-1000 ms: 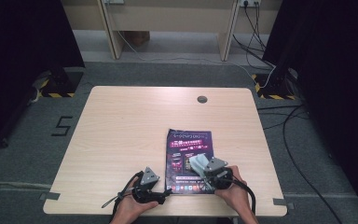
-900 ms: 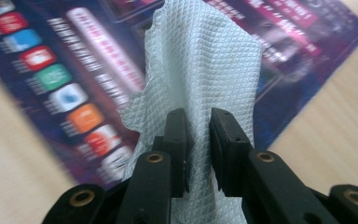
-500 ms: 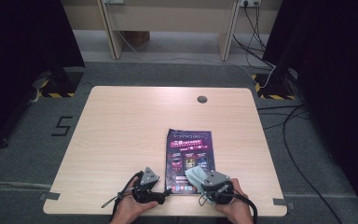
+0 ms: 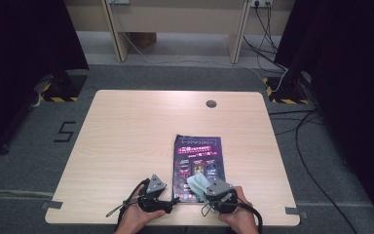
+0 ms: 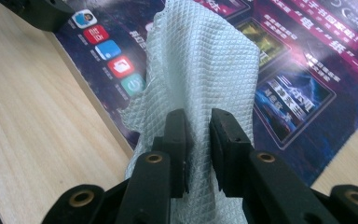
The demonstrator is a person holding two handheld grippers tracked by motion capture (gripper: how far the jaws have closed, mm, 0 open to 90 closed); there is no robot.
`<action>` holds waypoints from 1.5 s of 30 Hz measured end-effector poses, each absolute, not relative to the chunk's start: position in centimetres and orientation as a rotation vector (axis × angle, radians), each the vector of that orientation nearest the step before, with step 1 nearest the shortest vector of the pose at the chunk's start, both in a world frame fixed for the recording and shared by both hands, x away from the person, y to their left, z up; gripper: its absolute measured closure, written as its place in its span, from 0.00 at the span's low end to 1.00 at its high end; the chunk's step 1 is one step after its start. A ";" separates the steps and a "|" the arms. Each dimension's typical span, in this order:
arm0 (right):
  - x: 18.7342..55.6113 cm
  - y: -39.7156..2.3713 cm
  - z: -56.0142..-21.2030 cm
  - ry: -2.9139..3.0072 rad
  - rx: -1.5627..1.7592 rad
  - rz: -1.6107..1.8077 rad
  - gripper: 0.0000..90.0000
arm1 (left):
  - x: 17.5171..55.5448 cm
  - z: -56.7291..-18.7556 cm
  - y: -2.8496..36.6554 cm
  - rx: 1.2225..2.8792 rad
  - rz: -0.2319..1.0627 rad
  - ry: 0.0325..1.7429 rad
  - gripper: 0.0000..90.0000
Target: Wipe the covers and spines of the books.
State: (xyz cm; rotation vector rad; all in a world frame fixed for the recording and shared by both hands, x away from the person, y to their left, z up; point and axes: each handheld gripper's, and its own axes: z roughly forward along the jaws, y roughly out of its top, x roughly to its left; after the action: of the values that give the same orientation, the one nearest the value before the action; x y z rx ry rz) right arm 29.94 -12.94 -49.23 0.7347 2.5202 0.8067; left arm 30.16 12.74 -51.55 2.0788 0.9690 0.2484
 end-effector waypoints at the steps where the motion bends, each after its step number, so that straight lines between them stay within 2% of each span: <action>1: 30.0 -12.9 -49.2 2.521 0.734 0.808 0.86 | 30.2 -51.5 12.7 2.080 0.249 0.970 0.32; 29: 32.0 -15.7 -46.8 2.359 0.873 0.896 0.90 | 30.3 -51.6 12.8 2.074 0.252 0.975 0.28; 36: 33.8 -17.7 -45.8 2.277 0.939 0.889 0.90 | 30.2 -51.6 12.8 2.072 0.256 0.978 0.28; 45: 38.1 -20.7 -45.8 2.157 1.093 0.826 0.91 | 30.2 -51.6 12.8 2.074 0.255 0.978 0.27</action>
State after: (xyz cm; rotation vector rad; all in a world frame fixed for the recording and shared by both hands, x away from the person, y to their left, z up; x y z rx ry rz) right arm 38.07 -20.72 -45.82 1.0926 2.1568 0.8264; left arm 30.24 12.76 -51.63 2.0735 0.9776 0.2554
